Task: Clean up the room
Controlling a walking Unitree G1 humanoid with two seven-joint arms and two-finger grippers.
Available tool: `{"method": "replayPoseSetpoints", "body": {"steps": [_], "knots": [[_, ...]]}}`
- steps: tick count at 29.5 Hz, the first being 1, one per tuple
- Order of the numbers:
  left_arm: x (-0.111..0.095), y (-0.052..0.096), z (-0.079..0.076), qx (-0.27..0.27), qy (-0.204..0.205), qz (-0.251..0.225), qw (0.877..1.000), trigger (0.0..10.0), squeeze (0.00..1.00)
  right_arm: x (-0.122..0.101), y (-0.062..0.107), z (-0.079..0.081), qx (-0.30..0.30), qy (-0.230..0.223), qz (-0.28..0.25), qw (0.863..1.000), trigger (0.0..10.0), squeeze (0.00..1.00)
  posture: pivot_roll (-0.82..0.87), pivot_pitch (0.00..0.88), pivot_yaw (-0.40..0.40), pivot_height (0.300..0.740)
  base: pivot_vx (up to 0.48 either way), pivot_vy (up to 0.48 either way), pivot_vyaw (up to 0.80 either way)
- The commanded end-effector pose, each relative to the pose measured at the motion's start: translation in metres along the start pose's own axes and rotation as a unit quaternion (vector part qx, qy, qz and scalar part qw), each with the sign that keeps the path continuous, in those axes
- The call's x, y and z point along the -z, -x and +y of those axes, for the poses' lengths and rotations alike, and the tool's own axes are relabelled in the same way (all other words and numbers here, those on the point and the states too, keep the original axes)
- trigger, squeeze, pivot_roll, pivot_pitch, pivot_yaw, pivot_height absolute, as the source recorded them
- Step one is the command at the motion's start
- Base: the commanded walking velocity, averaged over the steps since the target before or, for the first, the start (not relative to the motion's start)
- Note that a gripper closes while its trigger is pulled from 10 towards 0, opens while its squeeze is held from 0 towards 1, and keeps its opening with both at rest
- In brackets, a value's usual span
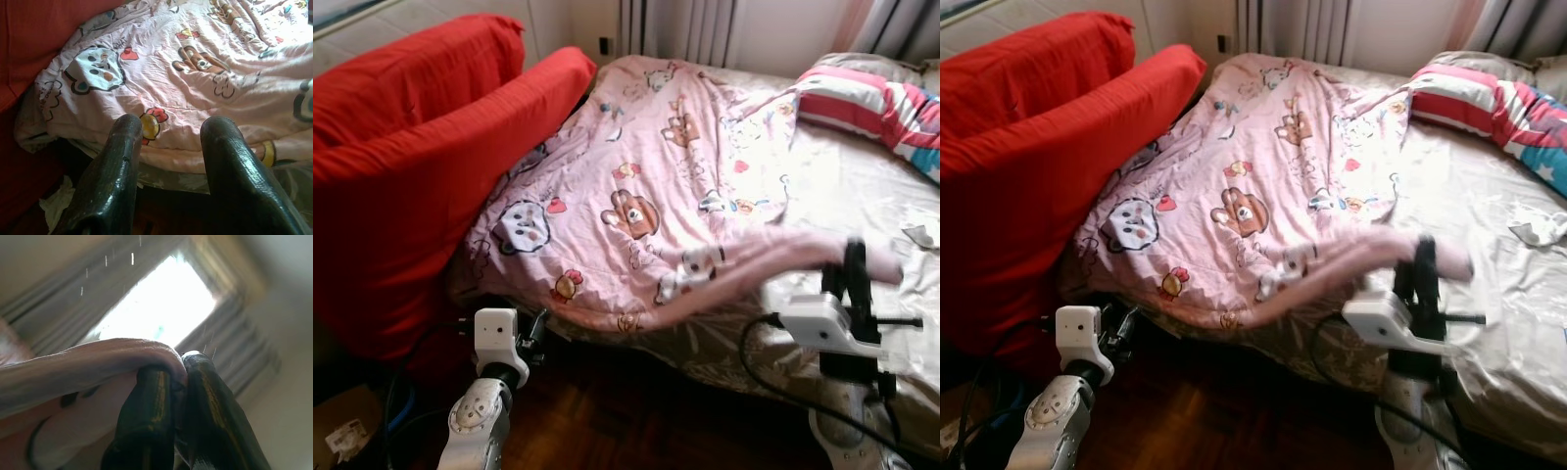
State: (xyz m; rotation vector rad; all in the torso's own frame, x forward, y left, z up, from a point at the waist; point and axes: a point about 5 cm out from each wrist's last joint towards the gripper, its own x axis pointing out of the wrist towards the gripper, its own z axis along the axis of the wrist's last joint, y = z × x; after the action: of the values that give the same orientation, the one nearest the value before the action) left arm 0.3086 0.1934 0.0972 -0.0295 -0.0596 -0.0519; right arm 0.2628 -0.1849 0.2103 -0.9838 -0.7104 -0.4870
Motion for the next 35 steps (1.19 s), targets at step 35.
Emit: {"method": "replayPoseSetpoints", "body": {"steps": [35], "knots": [[0.01, 0.004, -0.003, 0.011, -0.011, 0.017, 1.0, 10.0, 0.0, 0.111, 0.221, 0.081, -0.295, -0.167, 0.599, 0.726, 10.0, 0.0, 0.08, 0.245, -0.017, 0.74, 0.0, 0.0, 0.0]]}}
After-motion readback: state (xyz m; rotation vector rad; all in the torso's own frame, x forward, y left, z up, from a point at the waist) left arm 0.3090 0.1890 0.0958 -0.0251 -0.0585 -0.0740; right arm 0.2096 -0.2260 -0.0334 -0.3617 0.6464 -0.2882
